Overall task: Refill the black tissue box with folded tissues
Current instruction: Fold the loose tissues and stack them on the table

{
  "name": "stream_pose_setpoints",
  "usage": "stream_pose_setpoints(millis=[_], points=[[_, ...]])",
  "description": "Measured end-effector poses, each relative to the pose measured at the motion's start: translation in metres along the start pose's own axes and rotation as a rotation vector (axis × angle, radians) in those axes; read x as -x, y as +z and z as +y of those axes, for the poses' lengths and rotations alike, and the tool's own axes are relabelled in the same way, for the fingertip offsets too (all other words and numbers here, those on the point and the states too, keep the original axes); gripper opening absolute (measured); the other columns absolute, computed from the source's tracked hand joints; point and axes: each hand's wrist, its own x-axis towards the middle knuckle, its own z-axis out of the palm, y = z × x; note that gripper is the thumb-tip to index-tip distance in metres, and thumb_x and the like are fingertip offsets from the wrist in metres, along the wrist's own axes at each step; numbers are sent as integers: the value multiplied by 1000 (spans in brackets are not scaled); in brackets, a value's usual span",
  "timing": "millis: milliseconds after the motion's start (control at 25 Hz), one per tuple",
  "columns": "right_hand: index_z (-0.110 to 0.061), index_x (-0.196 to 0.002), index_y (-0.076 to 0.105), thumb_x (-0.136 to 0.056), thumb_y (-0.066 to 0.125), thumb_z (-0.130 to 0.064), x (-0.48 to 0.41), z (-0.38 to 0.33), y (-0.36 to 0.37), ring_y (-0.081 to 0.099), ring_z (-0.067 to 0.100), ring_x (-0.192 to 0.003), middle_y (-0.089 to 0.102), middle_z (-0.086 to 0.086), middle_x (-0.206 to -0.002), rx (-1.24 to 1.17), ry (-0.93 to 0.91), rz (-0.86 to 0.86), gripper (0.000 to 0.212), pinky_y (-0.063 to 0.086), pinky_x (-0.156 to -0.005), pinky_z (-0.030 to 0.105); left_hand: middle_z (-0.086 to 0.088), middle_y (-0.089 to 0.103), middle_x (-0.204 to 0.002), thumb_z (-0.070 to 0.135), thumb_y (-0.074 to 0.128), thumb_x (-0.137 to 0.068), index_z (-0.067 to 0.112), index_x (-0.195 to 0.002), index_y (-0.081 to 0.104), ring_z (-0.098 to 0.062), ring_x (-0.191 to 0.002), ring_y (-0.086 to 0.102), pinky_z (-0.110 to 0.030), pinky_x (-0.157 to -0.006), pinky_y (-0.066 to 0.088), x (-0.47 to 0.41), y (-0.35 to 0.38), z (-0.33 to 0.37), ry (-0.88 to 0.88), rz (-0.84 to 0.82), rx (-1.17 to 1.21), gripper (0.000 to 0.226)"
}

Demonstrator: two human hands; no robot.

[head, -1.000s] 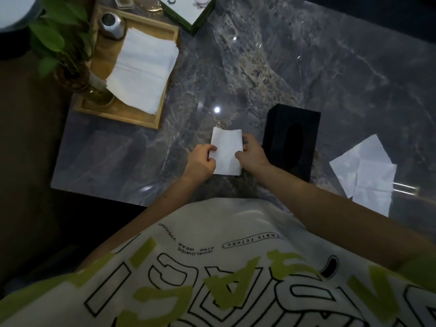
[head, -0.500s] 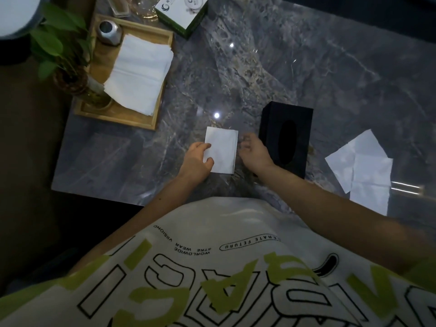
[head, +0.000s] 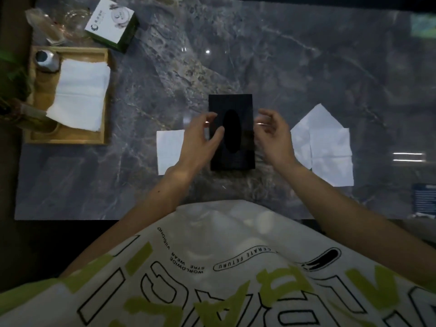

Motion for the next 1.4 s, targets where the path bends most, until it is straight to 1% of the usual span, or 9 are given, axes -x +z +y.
stream_pose_setpoints(millis=[240, 440, 600, 760, 880, 1080, 1200, 1320, 1400], points=[[-15, -130, 54, -93, 63, -18, -13, 38, -111, 60, 12, -104, 63, 0, -116, 118, 4, 79, 38, 50, -83, 13, -3, 58, -120, 30, 64, -89, 13, -126, 56, -8, -104, 56, -14, -89, 42, -4, 106, 65, 117, -146, -44, 42], [-18, -133, 50, -93, 60, -17, -23, 85, -178, 56, 13, -111, 57, 1, -131, 194, 31, 82, 42, 51, -94, 30, -6, 56, -129, 26, 65, -88, 12, -128, 54, -18, -115, 54, -32, -100, 45, -6, 193, 92, 97, -257, -153, 45], [-20, -138, 45, -95, 58, -24, -34, 124, -217, 52, 19, -123, 49, 4, -141, 378, 25, -25, 45, 46, -105, 37, -6, 49, -134, 26, 66, -88, 15, -131, 51, -19, -116, 53, -23, -96, 42, -7, 243, 98, 64, -284, -247, 47], [-19, -141, 41, -94, 57, -25, -39, 153, -241, 48, 27, -125, 43, 9, -143, 539, 59, -85, 50, 45, -104, 43, -10, 44, -138, 24, 67, -88, 12, -133, 48, -24, -119, 51, -28, -101, 41, -5, 278, 95, -40, -302, -320, 50], [-12, -141, 43, -92, 60, -20, -40, 167, -252, 47, 31, -124, 43, 13, -141, 573, 97, -55, 53, 42, -101, 39, -15, 44, -133, 21, 68, -86, 8, -131, 48, -27, -113, 53, -15, -93, 35, -3, 297, 93, -161, -263, -320, 51], [-8, -136, 44, -88, 63, -13, -37, 173, -259, 46, 33, -123, 44, 18, -135, 530, 177, -11, 52, 40, -100, 38, -14, 48, -127, 19, 69, -85, 10, -128, 48, -28, -106, 57, -35, -96, 48, -1, 315, 96, -276, -203, -306, 49], [-9, -129, 47, -85, 64, -12, -39, 171, -256, 54, 31, -110, 50, 16, -127, 458, 269, 63, 47, 44, -88, 34, -14, 61, -110, 19, 72, -82, 10, -125, 49, -28, -100, 61, -40, -92, 52, -5, 321, 97, -349, -186, -278, 49], [-13, -119, 52, -83, 64, -10, -44, 171, -254, 60, 26, -94, 63, 11, -106, 369, 403, 104, 38, 42, -71, 29, -8, 64, -92, 15, 74, -81, 12, -117, 52, -23, -89, 65, -41, -86, 56, -7, 325, 99, -465, -140, -209, 43], [-12, -111, 57, -82, 63, -10, -47, 172, -254, 62, 24, -91, 68, 9, -100, 296, 481, 106, 30, 47, -70, 30, -4, 64, -86, 13, 74, -81, 13, -114, 53, -19, -85, 65, -39, -86, 57, -8, 327, 99, -521, -119, -171, 39]])
